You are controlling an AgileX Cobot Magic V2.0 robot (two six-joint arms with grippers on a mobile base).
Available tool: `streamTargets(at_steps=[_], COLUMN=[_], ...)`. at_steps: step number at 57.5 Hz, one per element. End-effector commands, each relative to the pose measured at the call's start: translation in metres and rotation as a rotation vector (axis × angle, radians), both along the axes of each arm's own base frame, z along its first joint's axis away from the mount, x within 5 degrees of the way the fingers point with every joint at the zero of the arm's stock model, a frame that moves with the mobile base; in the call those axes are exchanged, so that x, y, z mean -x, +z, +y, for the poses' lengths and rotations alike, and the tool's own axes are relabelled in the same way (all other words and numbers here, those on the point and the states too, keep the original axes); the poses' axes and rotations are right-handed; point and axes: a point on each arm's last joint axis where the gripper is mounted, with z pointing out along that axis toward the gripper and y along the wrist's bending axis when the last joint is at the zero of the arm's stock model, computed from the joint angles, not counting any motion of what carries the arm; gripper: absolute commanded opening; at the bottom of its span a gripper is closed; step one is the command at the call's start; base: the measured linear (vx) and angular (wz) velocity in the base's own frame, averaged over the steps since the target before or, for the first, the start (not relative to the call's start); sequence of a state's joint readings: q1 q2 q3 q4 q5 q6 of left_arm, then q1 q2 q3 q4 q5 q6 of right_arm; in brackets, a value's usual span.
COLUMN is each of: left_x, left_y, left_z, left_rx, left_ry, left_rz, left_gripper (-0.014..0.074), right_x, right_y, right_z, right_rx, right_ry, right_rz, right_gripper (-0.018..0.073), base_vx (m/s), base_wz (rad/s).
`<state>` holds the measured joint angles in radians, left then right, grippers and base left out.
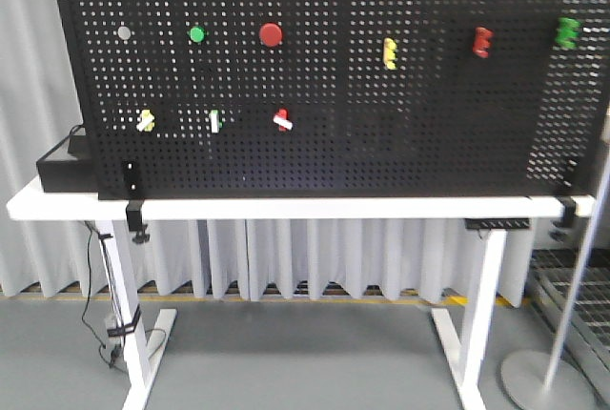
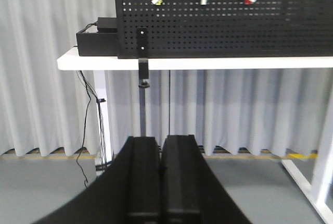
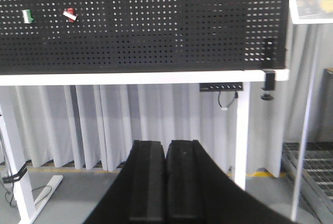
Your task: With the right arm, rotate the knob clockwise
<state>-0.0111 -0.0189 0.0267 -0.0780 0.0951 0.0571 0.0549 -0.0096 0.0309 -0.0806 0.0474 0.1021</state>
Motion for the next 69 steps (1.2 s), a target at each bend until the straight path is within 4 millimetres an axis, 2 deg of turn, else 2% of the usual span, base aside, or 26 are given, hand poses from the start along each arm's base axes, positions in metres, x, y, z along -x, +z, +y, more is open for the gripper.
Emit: streamTargets(at_steps=[1, 69], left_x=[0.0005, 0.0005], left_y=[0.0044, 0.0044], left_z=[0.0005, 0.0005], left_rx=[0.009, 0.010], left_ry=[0.004, 0.004], left_rz=[-0.083, -0.083], left_gripper=[-0.0006, -0.0006], right_x=[0.0009, 0.0009], right_y=[0.0060, 0.0060], right_z=[0.0001, 0.0001], right_rx=[0.013, 0.013], right_ry=[-0.002, -0.002], right_rz=[-0.086, -0.086], right_gripper=[-0.0009, -0.0009], base_vx=[0.47, 0.39], base_wz=[0.10, 0.02])
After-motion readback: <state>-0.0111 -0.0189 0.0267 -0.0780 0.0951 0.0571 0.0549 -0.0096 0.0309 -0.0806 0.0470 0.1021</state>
